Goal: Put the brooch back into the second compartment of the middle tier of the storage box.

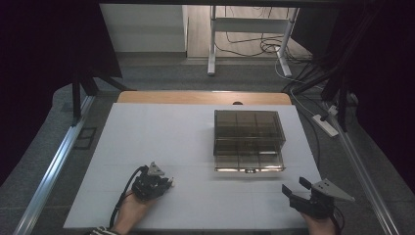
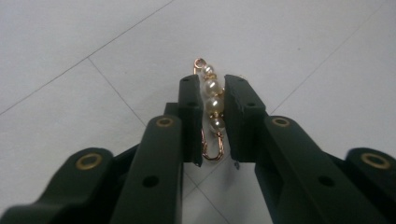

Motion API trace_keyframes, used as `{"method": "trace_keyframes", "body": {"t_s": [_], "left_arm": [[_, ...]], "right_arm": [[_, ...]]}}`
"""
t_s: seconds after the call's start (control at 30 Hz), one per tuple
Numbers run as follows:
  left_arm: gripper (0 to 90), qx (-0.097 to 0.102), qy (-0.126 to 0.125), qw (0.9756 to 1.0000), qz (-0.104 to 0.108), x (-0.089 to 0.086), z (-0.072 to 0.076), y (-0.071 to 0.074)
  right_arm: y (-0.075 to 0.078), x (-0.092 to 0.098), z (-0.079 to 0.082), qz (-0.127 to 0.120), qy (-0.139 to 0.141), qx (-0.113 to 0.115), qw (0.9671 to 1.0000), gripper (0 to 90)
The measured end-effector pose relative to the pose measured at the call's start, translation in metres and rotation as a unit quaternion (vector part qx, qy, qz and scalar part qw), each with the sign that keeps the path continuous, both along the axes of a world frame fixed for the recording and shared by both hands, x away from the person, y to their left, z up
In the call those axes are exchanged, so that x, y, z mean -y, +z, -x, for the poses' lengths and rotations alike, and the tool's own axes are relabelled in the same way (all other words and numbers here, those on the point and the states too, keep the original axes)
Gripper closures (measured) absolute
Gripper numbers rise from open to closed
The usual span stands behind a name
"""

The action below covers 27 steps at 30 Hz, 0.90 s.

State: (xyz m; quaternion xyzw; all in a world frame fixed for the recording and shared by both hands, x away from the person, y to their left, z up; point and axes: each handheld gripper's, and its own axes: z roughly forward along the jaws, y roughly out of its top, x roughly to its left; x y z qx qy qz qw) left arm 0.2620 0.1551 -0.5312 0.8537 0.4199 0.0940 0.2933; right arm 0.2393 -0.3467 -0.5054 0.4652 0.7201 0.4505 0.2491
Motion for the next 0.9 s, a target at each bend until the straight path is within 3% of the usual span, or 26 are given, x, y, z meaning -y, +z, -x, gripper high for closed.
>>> {"method": "trace_keyframes", "body": {"t_s": [0.4, 0.9], "left_arm": [[82.5, 0.0, -0.005, 1.0, -0.005, 0.001, 0.0, 0.001], [82.7, 0.015, -0.025, 0.9993, 0.024, 0.0, 0.003, 0.015]], "right_arm": [[0.0, -0.001, 0.0, 0.001, 0.003, 0.0, 1.0, 24.9], [-0.001, -0.001, -0.001, 0.003, 0.009, 0.003, 0.9999, 24.8]]}}
